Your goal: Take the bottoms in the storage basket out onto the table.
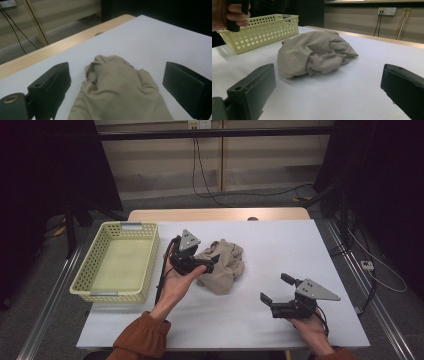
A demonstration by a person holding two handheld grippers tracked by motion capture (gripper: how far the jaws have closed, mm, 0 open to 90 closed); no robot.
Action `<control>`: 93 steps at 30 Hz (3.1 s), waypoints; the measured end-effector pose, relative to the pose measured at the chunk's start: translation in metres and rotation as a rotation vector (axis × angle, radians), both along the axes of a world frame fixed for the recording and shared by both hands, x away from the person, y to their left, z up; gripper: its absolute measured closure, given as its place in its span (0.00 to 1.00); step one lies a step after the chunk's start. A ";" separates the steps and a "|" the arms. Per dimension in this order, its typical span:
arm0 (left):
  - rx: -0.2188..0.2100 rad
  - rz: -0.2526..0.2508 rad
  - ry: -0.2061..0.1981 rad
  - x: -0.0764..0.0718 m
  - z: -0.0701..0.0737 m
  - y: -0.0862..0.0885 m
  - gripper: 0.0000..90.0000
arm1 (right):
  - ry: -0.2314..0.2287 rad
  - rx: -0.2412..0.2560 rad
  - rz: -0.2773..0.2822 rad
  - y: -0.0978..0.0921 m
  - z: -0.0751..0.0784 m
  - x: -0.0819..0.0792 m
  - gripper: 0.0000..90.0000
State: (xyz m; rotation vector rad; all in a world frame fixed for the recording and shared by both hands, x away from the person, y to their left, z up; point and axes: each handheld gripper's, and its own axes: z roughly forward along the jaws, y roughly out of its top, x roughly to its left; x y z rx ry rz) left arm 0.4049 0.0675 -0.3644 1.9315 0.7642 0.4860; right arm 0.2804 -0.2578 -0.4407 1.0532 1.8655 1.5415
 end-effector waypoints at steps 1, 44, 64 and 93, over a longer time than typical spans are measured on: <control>0.003 0.004 -0.002 -0.001 0.001 0.002 0.09 | -0.001 -0.002 0.000 0.000 0.000 0.000 0.00; 0.004 0.092 -0.065 -0.040 0.014 0.071 0.09 | -0.005 -0.015 0.001 0.000 0.000 0.000 0.00; -0.007 0.151 -0.056 -0.064 0.001 0.107 0.10 | -0.005 -0.016 0.000 0.001 0.001 -0.001 0.00; 0.017 0.151 -0.047 -0.098 -0.027 0.123 0.10 | -0.008 -0.019 -0.003 0.001 0.001 -0.002 0.00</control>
